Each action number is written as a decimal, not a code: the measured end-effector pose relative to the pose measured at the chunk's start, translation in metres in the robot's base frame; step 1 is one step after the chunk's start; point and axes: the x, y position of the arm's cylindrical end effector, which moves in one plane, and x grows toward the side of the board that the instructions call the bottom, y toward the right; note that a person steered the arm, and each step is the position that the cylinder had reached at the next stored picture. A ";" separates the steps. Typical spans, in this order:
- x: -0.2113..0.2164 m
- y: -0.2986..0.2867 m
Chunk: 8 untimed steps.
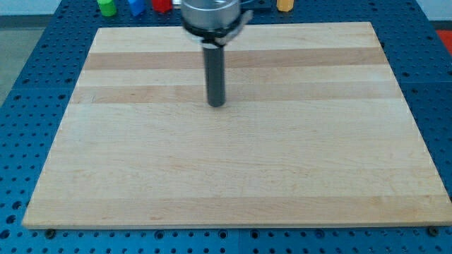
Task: Move your arm to the top right
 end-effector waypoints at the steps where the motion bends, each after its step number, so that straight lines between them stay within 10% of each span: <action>1: -0.039 0.023; 8: -0.150 0.197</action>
